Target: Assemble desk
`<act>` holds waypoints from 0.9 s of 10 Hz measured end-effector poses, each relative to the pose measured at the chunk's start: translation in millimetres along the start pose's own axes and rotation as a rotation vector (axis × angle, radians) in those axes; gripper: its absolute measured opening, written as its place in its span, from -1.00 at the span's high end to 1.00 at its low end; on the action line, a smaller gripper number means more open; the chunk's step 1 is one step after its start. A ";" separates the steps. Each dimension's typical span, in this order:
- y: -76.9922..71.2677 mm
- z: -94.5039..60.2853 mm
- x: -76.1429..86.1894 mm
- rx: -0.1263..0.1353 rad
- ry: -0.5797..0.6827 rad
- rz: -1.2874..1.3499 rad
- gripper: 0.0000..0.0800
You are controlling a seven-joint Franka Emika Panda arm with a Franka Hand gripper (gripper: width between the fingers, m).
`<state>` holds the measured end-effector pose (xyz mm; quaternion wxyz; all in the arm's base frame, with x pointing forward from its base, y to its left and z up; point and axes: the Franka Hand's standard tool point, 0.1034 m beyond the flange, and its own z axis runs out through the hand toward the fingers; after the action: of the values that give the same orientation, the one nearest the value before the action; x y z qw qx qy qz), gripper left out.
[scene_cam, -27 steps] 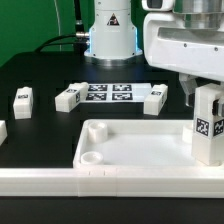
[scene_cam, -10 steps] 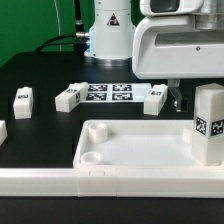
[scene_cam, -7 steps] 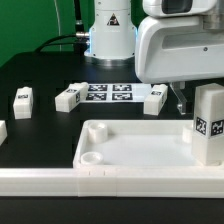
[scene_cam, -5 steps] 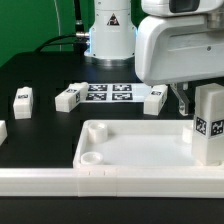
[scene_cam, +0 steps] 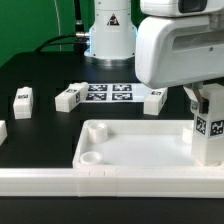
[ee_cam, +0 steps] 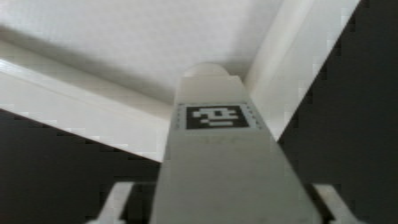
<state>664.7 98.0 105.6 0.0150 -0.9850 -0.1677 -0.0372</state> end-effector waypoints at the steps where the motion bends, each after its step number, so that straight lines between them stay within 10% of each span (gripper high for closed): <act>1: 0.0 0.0 0.0 0.000 0.000 0.025 0.28; 9: 2.3 1.3 -0.7 -0.001 0.011 0.619 0.28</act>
Offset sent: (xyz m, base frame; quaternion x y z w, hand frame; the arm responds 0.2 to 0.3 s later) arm 0.0000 0.0000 0.0000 0.0000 0.0000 0.1938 0.9810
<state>664.9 95.7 104.2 0.0262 -0.9890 0.1407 -0.0365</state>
